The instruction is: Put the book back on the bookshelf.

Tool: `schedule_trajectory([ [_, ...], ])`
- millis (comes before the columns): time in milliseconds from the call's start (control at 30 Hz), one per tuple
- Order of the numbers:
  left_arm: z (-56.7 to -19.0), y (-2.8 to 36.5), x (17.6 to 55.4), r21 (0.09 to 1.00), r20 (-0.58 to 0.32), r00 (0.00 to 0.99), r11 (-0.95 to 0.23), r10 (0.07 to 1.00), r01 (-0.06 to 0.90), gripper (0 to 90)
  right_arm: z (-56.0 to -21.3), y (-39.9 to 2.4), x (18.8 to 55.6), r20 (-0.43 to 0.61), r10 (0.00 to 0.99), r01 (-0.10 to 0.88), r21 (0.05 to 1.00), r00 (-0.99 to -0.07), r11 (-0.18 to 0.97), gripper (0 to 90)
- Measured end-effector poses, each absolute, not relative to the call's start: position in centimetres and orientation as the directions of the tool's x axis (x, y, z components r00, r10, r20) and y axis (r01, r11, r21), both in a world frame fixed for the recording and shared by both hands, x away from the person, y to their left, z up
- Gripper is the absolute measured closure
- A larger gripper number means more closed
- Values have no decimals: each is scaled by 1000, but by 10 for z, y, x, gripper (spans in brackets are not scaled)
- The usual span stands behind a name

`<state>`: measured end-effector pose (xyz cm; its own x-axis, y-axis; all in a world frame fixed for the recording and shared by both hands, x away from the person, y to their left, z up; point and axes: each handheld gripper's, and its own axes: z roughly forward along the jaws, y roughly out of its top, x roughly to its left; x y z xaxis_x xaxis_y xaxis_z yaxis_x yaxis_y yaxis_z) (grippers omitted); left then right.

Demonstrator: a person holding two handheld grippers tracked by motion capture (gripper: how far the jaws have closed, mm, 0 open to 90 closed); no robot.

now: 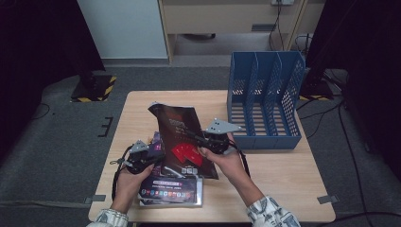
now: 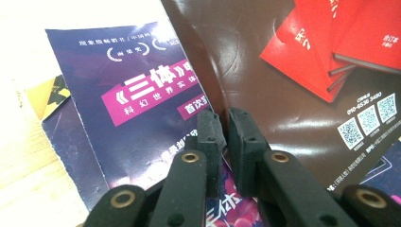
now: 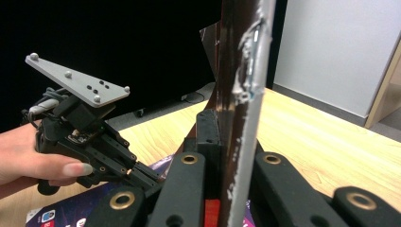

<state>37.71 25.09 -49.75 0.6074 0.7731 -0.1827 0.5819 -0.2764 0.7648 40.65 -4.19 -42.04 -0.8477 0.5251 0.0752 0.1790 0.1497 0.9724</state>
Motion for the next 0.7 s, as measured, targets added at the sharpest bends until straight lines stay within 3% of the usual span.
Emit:
schedule_trajectory([
  [700, -494, 251, 375, 771, -161, 614, -290, 773, 567, 842, -422, -48, 411, 116, 524, 220, 965, -844, 140, 851],
])
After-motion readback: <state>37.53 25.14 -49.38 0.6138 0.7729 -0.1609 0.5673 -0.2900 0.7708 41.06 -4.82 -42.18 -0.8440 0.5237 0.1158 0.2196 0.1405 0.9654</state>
